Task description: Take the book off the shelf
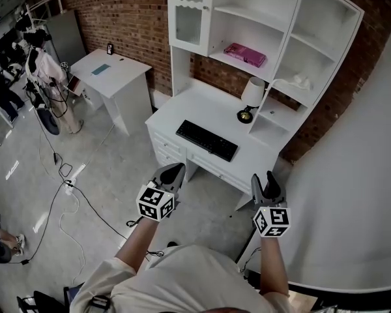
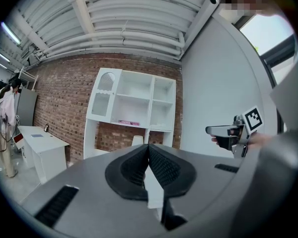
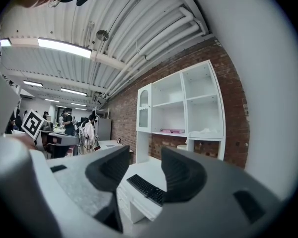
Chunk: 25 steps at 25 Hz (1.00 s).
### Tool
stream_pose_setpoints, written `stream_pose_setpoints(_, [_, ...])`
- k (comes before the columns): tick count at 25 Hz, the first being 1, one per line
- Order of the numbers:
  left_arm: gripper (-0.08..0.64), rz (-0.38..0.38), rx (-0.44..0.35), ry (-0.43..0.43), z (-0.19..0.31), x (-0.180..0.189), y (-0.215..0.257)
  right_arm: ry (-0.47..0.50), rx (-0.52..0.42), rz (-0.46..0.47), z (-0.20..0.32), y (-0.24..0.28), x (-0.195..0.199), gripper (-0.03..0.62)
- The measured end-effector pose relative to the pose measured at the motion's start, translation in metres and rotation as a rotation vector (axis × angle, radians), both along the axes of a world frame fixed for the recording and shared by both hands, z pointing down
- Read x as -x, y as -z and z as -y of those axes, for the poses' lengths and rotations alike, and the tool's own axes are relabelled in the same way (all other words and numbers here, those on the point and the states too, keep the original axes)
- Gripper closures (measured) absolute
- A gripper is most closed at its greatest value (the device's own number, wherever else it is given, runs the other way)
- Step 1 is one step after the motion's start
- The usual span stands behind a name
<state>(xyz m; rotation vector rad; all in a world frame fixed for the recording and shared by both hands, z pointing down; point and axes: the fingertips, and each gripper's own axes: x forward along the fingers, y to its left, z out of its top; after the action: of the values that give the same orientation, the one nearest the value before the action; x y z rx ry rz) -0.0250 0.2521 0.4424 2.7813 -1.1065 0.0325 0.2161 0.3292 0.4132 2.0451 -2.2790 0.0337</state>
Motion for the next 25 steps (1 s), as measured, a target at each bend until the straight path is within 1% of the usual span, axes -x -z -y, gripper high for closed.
stream_pose_setpoints(10, [0.566,-0.002,0.010,-0.021,0.006,0.028,-0.004,-0.030,0.021,0.000,0.003,-0.005,0.027,0.407])
stream_pose_setpoints(20, [0.566,0.006,0.027,-0.056,0.012,0.074,-0.016,-0.077,0.030,0.000,0.001,-0.013,0.070,0.407])
stream_pose_setpoints(25, [0.566,0.005,0.030,-0.073,0.016,0.087,-0.020,-0.088,0.031,-0.006,0.001,-0.015,0.085,0.407])
